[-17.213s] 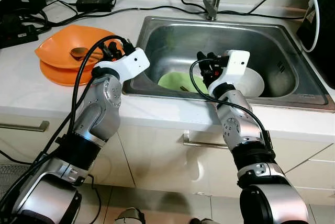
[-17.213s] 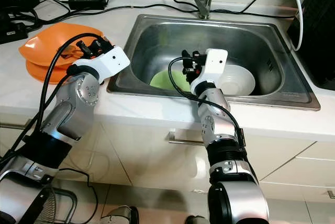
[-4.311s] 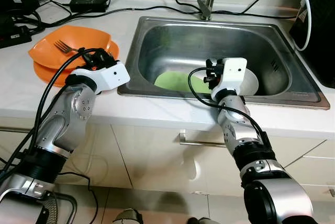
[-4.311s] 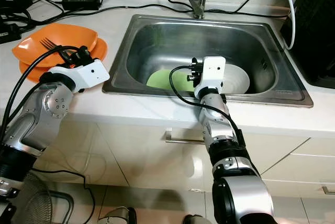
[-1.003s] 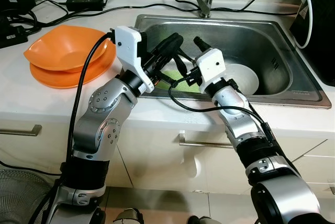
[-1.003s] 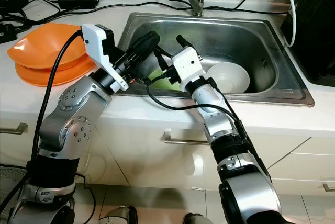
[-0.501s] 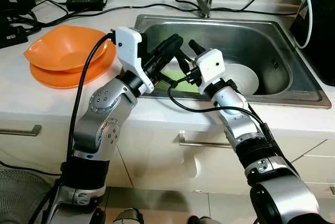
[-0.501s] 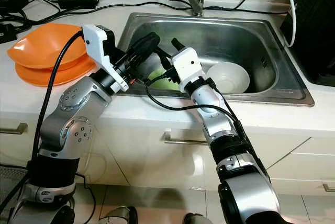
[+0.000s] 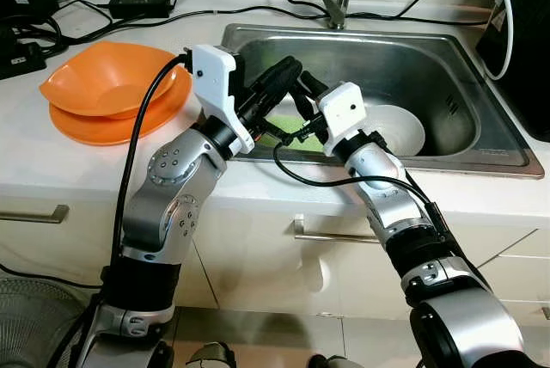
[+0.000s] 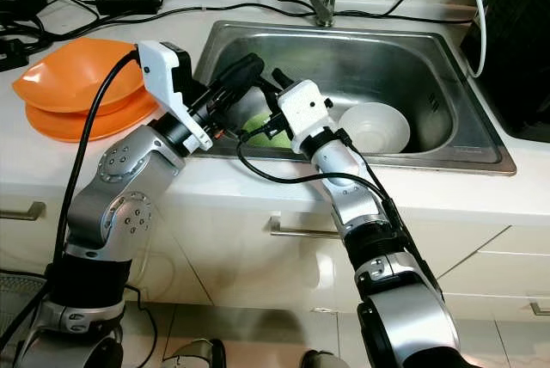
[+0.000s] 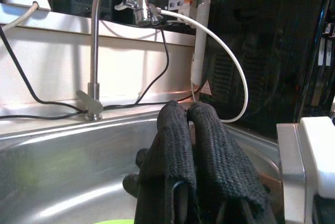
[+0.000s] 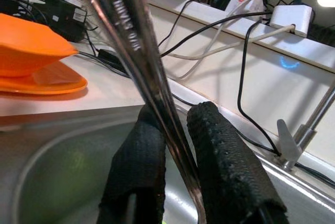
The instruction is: Kitchen organization
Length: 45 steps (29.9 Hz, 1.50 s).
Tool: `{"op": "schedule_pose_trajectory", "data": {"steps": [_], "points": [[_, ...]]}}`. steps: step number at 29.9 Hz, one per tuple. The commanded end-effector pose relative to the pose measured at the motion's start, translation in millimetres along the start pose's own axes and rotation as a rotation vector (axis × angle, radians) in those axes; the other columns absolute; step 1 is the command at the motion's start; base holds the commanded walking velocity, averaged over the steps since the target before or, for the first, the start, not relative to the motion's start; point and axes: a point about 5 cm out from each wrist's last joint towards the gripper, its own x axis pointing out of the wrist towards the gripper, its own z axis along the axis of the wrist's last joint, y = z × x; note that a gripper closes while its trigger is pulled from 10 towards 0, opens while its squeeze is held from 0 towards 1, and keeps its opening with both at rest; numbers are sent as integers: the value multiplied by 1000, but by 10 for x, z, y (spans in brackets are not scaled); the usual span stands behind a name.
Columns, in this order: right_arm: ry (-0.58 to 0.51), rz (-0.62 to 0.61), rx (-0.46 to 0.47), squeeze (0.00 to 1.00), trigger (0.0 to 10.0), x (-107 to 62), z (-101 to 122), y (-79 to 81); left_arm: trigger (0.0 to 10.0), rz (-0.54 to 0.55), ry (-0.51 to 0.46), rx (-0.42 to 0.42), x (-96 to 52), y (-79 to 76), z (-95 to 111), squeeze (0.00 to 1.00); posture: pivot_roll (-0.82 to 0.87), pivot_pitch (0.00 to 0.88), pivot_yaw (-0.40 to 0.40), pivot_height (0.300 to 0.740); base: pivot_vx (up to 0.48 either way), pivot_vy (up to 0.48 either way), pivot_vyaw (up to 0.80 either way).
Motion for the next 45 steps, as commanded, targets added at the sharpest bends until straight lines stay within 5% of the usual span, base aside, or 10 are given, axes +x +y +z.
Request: {"op": "schedule_pose_trajectory", "data": {"steps": [1,7,8,29,30,31,32,33,34,45], "points": [[-7,-39,8,0,0,-25,11,-86,10000,14,20,17,-20,30,-25,0,91,85,11,740,0,0,0],[5,-44,4,0,0,-29,-7,-98,10000,18,16,16,-20,47,-19,0,94,83,9,740,0,0,0],[6,-44,4,0,0,-28,-8,-99,10000,10,14,-2,-22,45,-22,1000,94,84,8,740,0,0,0],[68,-142,-13,0,0,5,-56,-324,10000,46,29,11,-90,71,-38,1000,99,78,-2,740,0,0,0],[110,-191,-32,0,0,24,-72,-431,10000,65,55,26,-129,95,-73,0,99,78,-2,740,0,0,0],[123,-207,-37,0,0,29,-76,-462,10000,69,63,28,-144,100,-84,0,99,78,-2,740,0,0,0],[146,-242,-32,0,1294,37,-82,-530,10000,73,78,28,-172,107,-103,0,104,77,-6,740,0,0,0],[160,-265,-25,0,1294,40,-86,-572,10000,75,87,27,-189,110,-115,0,105,76,-7,740,0,0,0],[186,-295,-15,0,10000,45,-97,-629,10000,77,103,27,-219,119,-135,0,107,76,-9,740,0,0,0],[388,-413,156,0,10000,6,-286,-776,10000,18,321,56,-424,96,-410,0,124,74,-16,740,0,0,0]]}}
